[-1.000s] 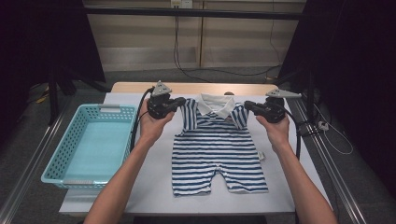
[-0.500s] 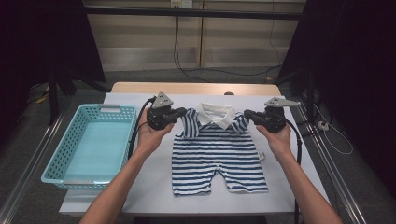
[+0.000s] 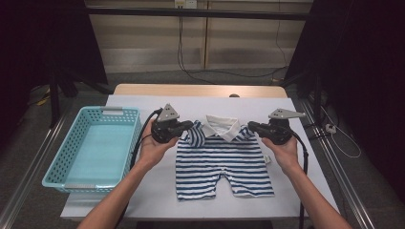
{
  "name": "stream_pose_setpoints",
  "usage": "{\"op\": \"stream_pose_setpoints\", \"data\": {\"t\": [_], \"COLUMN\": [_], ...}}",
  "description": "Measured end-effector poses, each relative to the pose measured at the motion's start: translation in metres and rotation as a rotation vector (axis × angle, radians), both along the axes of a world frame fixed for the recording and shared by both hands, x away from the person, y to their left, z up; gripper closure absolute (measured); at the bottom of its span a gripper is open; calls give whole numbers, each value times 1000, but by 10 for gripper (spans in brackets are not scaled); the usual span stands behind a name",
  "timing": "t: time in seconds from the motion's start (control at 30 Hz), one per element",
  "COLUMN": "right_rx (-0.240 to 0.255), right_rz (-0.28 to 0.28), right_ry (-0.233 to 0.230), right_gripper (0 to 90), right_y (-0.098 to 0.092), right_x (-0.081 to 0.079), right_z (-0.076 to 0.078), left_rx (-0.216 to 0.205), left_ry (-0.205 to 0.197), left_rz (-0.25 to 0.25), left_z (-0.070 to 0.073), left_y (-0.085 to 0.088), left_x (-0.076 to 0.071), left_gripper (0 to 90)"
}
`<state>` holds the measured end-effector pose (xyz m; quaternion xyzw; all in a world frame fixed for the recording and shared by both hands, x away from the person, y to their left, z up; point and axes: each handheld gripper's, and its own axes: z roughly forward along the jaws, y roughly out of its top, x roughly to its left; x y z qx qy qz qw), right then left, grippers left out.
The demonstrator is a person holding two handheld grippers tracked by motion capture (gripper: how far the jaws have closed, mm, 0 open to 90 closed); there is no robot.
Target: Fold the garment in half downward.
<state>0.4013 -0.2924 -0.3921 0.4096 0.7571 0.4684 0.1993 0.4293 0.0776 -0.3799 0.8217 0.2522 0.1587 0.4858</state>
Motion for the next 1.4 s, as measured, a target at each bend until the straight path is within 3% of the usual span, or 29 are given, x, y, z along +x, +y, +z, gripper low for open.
{"op": "stream_pose_setpoints", "data": {"t": [0.17,0.63,1.1,1.4], "right_rx": [-1,25,35,27], "right_rz": [2,18,25,40], "right_ry": [2,6,22,40], "right_gripper": [867,868,868,868], "right_y": [-2,-11,-15,-18], "right_x": [-5,-27,-43,-54], "right_z": [-1,-2,-9,-13], "left_rx": [-15,30,18,49], "left_ry": [1,12,51,56], "left_rz": [-16,-37,-53,-87], "left_z": [0,-13,-17,-19], "left_y": [1,7,15,13], "left_x": [-7,-26,-46,-59], "left_gripper": [887,887,887,888]}}
